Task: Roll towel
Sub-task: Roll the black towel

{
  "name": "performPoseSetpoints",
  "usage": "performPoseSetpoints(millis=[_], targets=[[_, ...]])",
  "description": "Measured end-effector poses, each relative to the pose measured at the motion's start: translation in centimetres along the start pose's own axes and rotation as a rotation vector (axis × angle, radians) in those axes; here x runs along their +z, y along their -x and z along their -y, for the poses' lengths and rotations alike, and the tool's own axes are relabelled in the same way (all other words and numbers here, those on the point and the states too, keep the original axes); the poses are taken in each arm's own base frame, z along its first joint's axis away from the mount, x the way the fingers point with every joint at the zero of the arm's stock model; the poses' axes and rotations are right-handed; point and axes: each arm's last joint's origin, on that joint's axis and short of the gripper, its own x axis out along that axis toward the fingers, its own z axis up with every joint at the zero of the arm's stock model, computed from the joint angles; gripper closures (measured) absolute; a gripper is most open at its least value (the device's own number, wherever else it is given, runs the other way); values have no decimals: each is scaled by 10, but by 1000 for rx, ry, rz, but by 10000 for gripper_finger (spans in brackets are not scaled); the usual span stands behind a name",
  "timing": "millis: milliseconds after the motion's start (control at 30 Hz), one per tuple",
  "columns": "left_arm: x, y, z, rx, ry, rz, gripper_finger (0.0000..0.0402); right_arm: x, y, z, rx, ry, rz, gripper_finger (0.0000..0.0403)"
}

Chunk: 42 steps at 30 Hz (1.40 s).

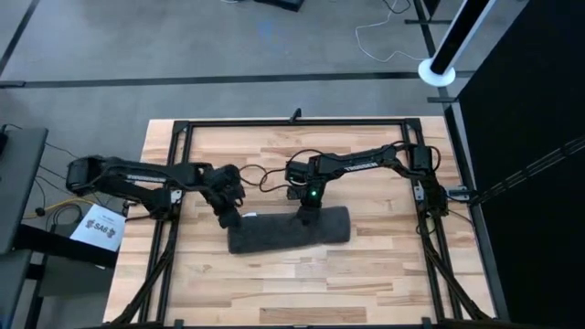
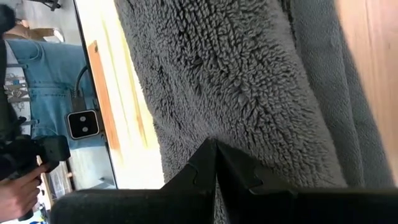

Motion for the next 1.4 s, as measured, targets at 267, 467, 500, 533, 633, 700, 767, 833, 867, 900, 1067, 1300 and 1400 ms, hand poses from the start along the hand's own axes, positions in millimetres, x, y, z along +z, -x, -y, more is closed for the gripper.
performPoseSetpoints(millis=[267, 467, 500, 533, 633, 700, 767, 833, 867, 900, 1067, 1300, 1400], targets=[[-7, -23, -23, 109, 10, -85, 401, -7, 5, 5, -10, -34, -57, 403], [-13, -29, -32, 129, 4, -123, 401, -28, 17, 14, -23, -73, -223, 403], [-15, -29, -34, 132, 4, -126, 401, -30, 19, 16, -28, -75, -238, 403], [-16, -30, -35, 134, 6, -129, 401, -31, 20, 19, -38, -79, -245, 403], [-17, -30, -35, 140, 3, -130, 401, -40, 21, 32, -49, -111, -262, 403], [-17, -30, -35, 144, 3, -128, 401, -47, 18, 40, -58, -140, -276, 403], [-17, -30, -36, 148, 2, -126, 401, -55, 15, 47, -60, -168, -291, 403], [-16, -30, -35, 155, 3, -123, 401, -58, 14, 48, -67, -177, -301, 403], [-14, -28, -33, 164, 1, -118, 401, -58, 15, 47, -72, -179, -305, 403], [-13, -25, -31, 177, -2, -110, 401, -59, 17, 46, -78, -181, -308, 403], [0, -1, -8, 256, -31, -25, 401, -61, 44, 22, -166, -158, -255, 403], [14, 41, 32, 249, -107, 50, 401, -51, 76, -35, -115, -23, 55, 403], [15, 43, 44, 99, -190, 38, 401, -30, 67, -56, 11, 94, 212, 403]])
